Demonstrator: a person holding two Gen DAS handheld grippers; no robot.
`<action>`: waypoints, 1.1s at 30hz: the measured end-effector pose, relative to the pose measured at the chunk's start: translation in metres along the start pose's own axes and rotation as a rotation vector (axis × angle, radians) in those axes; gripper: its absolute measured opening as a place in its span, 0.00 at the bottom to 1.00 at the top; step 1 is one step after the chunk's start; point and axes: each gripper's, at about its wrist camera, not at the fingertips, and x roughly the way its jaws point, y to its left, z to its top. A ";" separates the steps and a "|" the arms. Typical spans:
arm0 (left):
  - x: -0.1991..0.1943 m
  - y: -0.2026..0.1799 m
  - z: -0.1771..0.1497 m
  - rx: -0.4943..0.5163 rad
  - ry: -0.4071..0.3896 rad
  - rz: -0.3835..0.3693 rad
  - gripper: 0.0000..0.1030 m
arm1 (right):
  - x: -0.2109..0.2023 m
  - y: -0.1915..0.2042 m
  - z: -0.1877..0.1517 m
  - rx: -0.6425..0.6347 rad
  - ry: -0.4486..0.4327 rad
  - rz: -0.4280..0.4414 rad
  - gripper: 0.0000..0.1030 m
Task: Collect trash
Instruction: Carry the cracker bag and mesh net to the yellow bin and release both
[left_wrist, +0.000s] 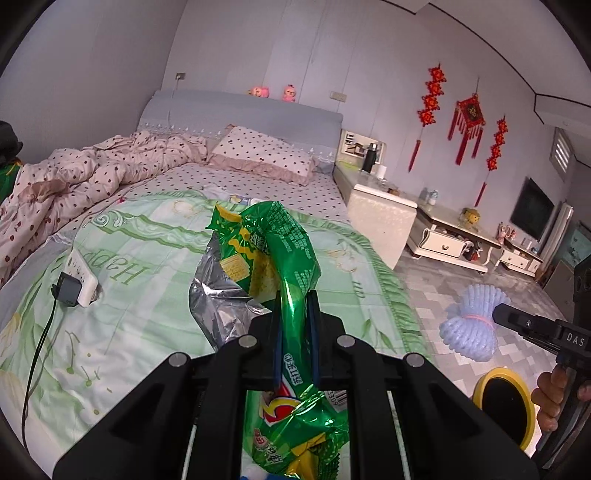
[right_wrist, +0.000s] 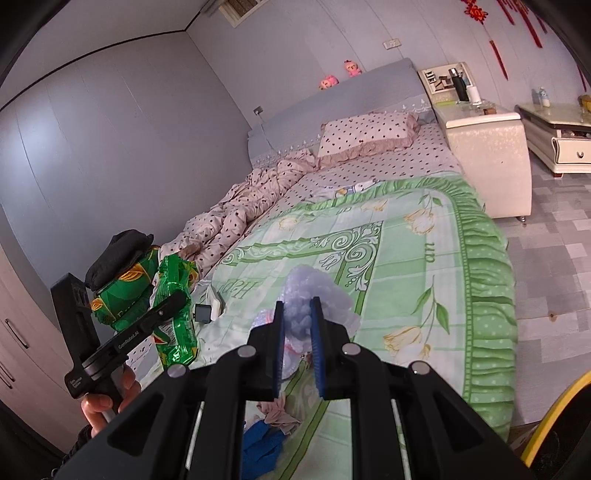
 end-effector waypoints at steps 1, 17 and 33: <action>-0.005 -0.011 0.001 0.006 -0.004 -0.021 0.10 | -0.012 -0.002 0.002 0.000 -0.016 -0.008 0.12; -0.022 -0.202 -0.011 0.123 0.041 -0.294 0.10 | -0.172 -0.069 0.006 0.050 -0.200 -0.231 0.12; 0.048 -0.348 -0.095 0.241 0.221 -0.467 0.10 | -0.245 -0.176 -0.046 0.201 -0.218 -0.426 0.12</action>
